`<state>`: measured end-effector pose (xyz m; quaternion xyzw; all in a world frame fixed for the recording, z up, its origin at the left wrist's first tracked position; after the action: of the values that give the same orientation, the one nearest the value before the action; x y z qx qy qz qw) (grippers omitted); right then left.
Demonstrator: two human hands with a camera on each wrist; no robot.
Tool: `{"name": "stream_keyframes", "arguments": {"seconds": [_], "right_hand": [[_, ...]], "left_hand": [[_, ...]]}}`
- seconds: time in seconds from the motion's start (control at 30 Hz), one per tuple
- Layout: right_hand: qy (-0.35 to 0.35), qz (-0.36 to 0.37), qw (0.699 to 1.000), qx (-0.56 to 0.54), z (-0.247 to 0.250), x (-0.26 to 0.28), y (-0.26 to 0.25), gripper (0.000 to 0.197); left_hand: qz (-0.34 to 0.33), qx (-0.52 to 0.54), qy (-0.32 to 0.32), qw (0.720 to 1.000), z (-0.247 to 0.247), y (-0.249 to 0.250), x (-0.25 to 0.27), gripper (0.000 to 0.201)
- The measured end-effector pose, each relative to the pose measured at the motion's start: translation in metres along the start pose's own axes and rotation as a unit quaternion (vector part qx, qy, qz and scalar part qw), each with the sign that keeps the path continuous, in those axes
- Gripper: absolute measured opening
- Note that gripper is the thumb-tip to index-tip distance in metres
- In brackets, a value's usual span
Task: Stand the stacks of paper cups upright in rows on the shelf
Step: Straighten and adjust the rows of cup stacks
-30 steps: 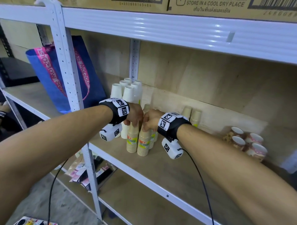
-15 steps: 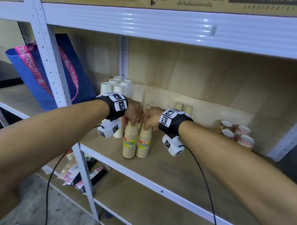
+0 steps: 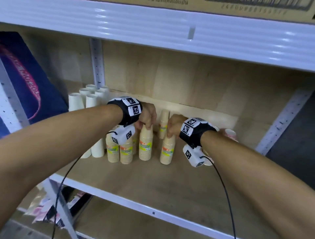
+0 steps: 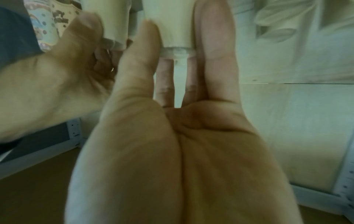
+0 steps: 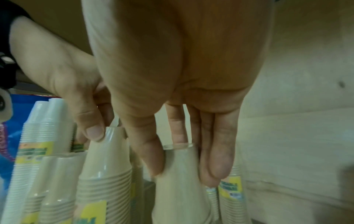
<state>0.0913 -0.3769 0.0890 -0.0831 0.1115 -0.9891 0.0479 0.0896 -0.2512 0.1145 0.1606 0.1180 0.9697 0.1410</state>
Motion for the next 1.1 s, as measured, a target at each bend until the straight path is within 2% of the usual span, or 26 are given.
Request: {"name": "stream_keyframes", "arguments": {"seconds": [0.1, 0.17, 0.27, 0.37, 0.5, 0.67, 0.8, 0.93, 1.03, 1.1], "right_hand": [[0.024, -0.024, 0.999, -0.013, 0.004, -0.009, 0.027, 0.032], [0.038, -0.044, 0.998, -0.002, 0.009, -0.015, 0.042, 0.018], [0.049, -0.065, 0.996, 0.025, 0.009, -0.032, 0.064, 0.02], [0.061, -0.071, 0.995, 0.021, 0.012, -0.044, 0.076, 0.012], [0.078, -0.076, 0.993, 0.041, 0.013, -0.058, 0.085, 0.008], [0.096, -0.075, 0.992, 0.035, 0.018, -0.075, 0.092, 0.011], [0.119, -0.074, 0.99, 0.03, 0.018, -0.097, 0.097, 0.035], [0.113, -0.06, 0.991, 0.043, 0.016, -0.112, 0.098, 0.022], [0.126, -0.046, 0.99, 0.042, 0.016, -0.119, 0.097, 0.016], [0.131, -0.05, 0.99, 0.027, 0.017, -0.123, 0.099, 0.013]], "left_hand": [[-0.004, -0.013, 0.04, 0.999, 0.004, 0.008, -0.018, 0.026], [-0.006, -0.001, 0.06, 0.998, 0.006, 0.011, -0.031, 0.026], [-0.019, 0.008, 0.093, 0.995, 0.008, 0.015, -0.049, 0.029], [-0.041, -0.016, 0.107, 0.993, 0.011, 0.024, -0.066, 0.032], [-0.049, -0.03, 0.097, 0.994, 0.012, 0.029, -0.087, 0.032], [-0.054, -0.046, 0.072, 0.995, 0.008, 0.03, -0.107, 0.018], [-0.052, -0.04, 0.067, 0.996, 0.005, 0.025, -0.12, 0.015], [-0.062, -0.036, 0.067, 0.995, 0.007, 0.024, -0.128, 0.026], [-0.066, -0.036, 0.069, 0.995, 0.009, 0.025, -0.131, 0.013], [-0.064, -0.033, 0.068, 0.995, 0.009, 0.024, -0.132, 0.013]]}}
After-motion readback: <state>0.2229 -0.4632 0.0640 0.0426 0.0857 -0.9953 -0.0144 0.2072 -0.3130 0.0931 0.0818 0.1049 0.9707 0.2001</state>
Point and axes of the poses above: each hand's wrist, its own x-axis away from the middle knuckle, its own z-axis out of the back of the hand, y = z × x, the point moved 8 cm from there along -x, towards the middle knuckle, and after that the axes turned 2 degrees about -z, right-handed, at the moved point
